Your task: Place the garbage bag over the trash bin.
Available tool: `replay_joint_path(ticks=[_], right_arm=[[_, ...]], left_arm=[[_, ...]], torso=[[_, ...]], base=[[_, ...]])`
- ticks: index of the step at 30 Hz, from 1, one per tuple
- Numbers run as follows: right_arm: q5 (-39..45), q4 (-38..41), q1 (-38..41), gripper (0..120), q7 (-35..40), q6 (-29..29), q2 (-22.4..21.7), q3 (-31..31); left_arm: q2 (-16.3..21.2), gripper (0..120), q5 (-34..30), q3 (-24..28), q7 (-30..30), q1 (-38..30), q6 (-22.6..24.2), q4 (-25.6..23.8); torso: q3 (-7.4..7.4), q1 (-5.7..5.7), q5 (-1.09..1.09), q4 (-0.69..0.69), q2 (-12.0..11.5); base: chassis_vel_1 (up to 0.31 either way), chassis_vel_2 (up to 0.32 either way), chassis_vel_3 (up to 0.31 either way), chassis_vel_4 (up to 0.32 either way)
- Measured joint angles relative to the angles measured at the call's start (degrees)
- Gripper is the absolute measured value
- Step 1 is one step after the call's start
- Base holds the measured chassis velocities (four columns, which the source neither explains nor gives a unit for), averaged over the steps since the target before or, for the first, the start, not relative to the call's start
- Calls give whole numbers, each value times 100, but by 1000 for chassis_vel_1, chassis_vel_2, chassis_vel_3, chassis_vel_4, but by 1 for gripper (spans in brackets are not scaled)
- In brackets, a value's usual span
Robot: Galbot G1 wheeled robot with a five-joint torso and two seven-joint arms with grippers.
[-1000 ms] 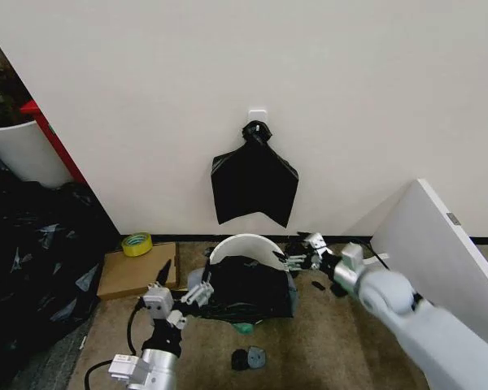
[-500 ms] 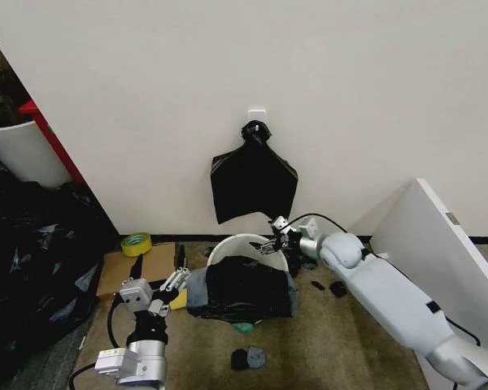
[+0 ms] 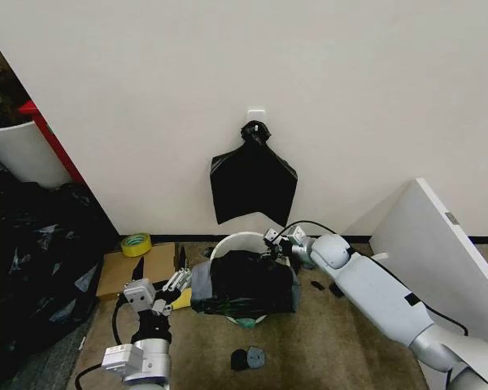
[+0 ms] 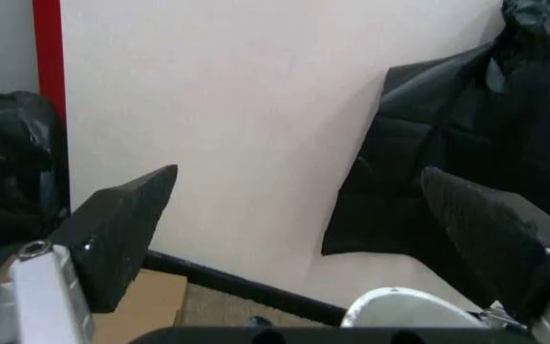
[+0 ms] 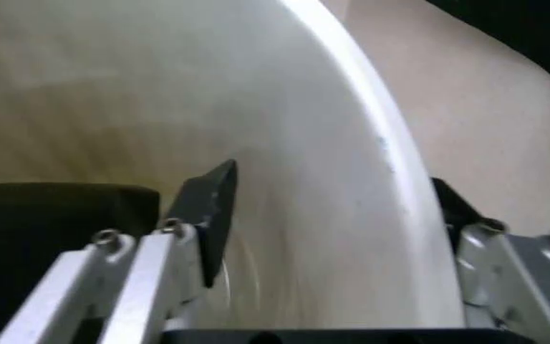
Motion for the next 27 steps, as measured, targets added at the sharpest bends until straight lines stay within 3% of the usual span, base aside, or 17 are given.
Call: replay_joint_path(ticks=[3,5,9,13,14,16,21,22,27], right_arm=[[153,204,-60,40,243,-189,-120,-38],[523,512,-127,29,709,-484,-258,-105],[1083,968,-263,17,1490,-1034,-445,-166],[2456,1711,-578,4,3180,-1596,-744,-206],[2456,1711,-578,4,3180,-1596,-744,-206],[3567,2206,-883,3,4412,-1702,-933,-168],[5451,3294,-1996,2,6654,-926,-1253,216],[5451,3294,-1996,2,6654,-926,-1253,216],[5784,3918,-2924,1,8122,181,-832,717]], left_arm=[[-11,100,0,36,-26,-17,19,29],[-16,100,0,61,-49,-27,38,36],[-15,100,0,65,-81,-20,54,11],[5,100,-1,39,-117,-1,64,-77],[5,100,-1,39,-117,-1,64,-77],[26,100,-14,3,-136,-2,69,-113],[62,100,-97,-52,-179,-58,102,-118],[62,100,-97,-52,-179,-58,102,-118],[63,100,-168,-52,-221,-137,165,-101]], torso=[[0,0,0,-1,0],[1,0,1,0,0],[1,0,-1,0,0],[1,0,0,1,0],[1,0,0,1,0],[0,0,2,1,0],[0,0,1,-4,0],[0,0,1,-4,0],[0,0,-1,-2,0]], base=[[0,0,0,0],[0,0,0,0],[0,0,0,0],[0,0,0,0],[0,0,0,0],[0,0,0,0],[0,0,0,0],[0,0,0,0],[0,0,0,0]])
